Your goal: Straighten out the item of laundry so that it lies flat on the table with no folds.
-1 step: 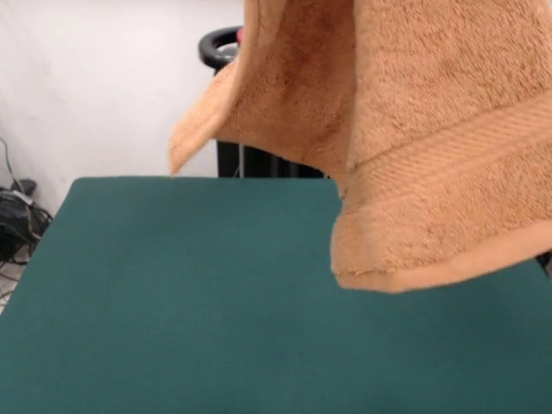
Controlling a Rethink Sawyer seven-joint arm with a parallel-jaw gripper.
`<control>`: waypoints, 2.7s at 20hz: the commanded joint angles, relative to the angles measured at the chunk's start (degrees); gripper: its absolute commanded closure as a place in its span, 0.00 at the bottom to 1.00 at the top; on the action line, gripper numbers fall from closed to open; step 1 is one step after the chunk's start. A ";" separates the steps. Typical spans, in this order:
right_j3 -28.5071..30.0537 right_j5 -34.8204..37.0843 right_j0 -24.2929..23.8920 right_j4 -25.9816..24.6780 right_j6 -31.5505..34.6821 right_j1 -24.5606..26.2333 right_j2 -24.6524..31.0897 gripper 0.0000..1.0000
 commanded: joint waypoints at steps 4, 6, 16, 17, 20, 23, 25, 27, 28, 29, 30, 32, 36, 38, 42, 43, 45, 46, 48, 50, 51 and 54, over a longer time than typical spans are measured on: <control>30.14 -8.17 1.75 3.21 4.50 -11.32 -4.53 1.00; 33.91 -10.13 1.82 4.30 4.46 -12.41 -4.90 1.00; 43.41 -12.49 2.50 4.66 4.41 -17.30 -6.17 1.00; 44.11 -11.66 2.65 4.42 4.42 -18.16 -6.41 1.00; 45.06 -9.33 3.36 2.86 5.14 -20.30 -7.00 1.00; 46.36 -8.68 3.84 1.82 5.25 -21.67 -7.26 1.00; 48.11 -9.85 4.08 2.03 5.38 -22.18 -7.29 1.00; 49.70 -10.63 4.63 1.91 6.09 -22.95 -7.43 1.00; 50.41 -10.90 5.22 1.63 6.91 -23.52 -7.57 1.00; 51.04 -11.16 5.89 1.38 7.91 -24.07 -7.73 1.00; 51.62 -11.57 6.71 1.25 9.10 -24.44 -7.85 1.00; 52.76 -12.17 8.32 1.19 11.41 -25.08 -8.11 1.00; 54.92 -13.50 11.45 2.13 14.83 -25.66 -8.90 1.00; 56.32 -15.18 12.78 2.50 16.29 -25.63 -9.41 1.00; 58.52 -17.98 14.37 2.68 17.68 -24.88 -10.50 1.00; 59.27 -18.53 14.60 3.04 17.61 -24.82 -10.69 1.00; 60.05 -19.51 15.00 3.22 17.98 -24.55 -10.85 1.00; 60.19 -19.80 15.18 3.15 18.21 -24.45 -10.84 1.00; 60.21 -20.26 15.70 2.78 19.26 -24.22 -10.83 1.00; 60.26 -20.66 16.04 3.25 19.74 -23.60 -10.60 1.00; 60.48 -21.10 16.28 3.54 20.09 -23.36 -10.52 1.00; 60.95 -23.85 17.11 3.51 21.99 -21.46 -10.00 1.00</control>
